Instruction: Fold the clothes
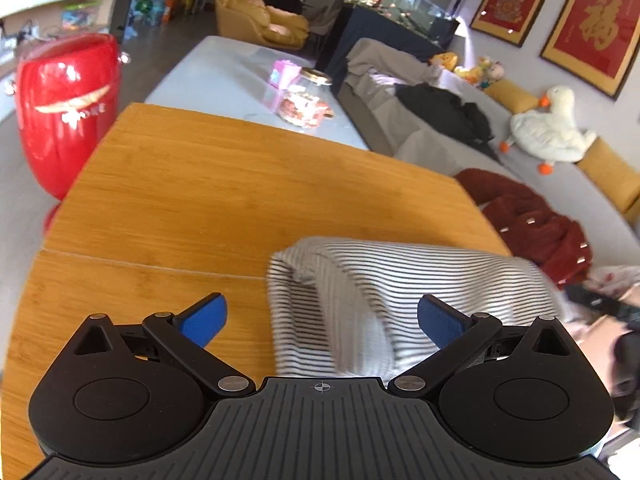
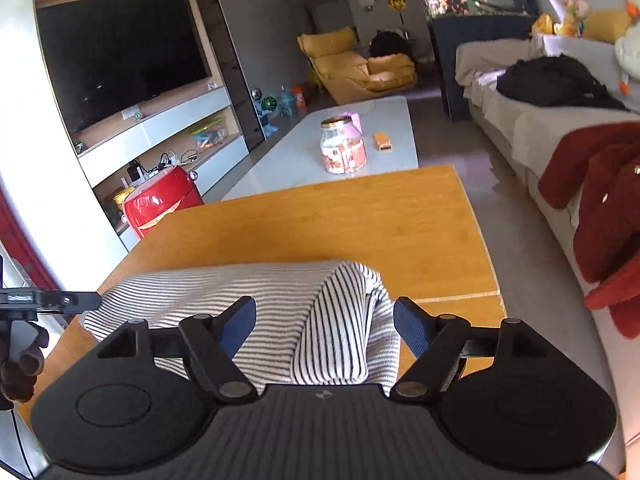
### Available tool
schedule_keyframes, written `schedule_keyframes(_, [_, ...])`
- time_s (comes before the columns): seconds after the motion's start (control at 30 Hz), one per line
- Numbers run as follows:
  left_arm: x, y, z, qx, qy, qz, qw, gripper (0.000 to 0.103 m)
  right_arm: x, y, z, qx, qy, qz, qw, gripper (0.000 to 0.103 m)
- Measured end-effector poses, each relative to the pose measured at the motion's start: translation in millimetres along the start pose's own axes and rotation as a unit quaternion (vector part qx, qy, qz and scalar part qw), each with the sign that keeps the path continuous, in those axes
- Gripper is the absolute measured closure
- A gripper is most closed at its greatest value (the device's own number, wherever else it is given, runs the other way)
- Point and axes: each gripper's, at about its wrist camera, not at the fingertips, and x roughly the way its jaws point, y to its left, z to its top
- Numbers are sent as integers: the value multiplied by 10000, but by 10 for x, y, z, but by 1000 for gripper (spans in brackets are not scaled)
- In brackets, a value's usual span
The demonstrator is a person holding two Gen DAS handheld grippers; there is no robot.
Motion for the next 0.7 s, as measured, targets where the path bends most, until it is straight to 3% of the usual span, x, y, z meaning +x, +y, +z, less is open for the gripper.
schedule_keyframes(0.1, [85, -106, -61, -153, 101, -538, 9984, 0, 190, -43, -108, 204, 187, 102, 9996, 25])
schedule_keyframes(0.2, [304, -137, -121, -220, 317, -325, 9987, 2, 353, -12, -206, 230, 379, 322, 9985, 29])
schedule_keyframes(0.23, [360, -119, -129, -283, 330, -309, 9986, 8, 380, 19, -223, 148, 393, 318, 9986, 34])
schedule_keyframes(0.27, [412, -97, -135, -351, 331, -306, 9984, 21, 399, 50, -226, 44, 375, 269, 9989, 37])
schedule_keyframes(0.33, [504, -59, -115, -444, 287, -318, 9981, 27, 454, 91, -197, -113, 327, 206, 9992, 49])
schedule_keyframes(0.5, [774, -7, 108, -411, 165, -218, 9988, 41, 750, 174, 0, -298, 380, 238, 9985, 56])
schedule_keyframes(0.7, [950, -49, 520, -228, -99, -116, 9996, 58, 1066, 236, 341, -255, 371, 289, 9986, 74])
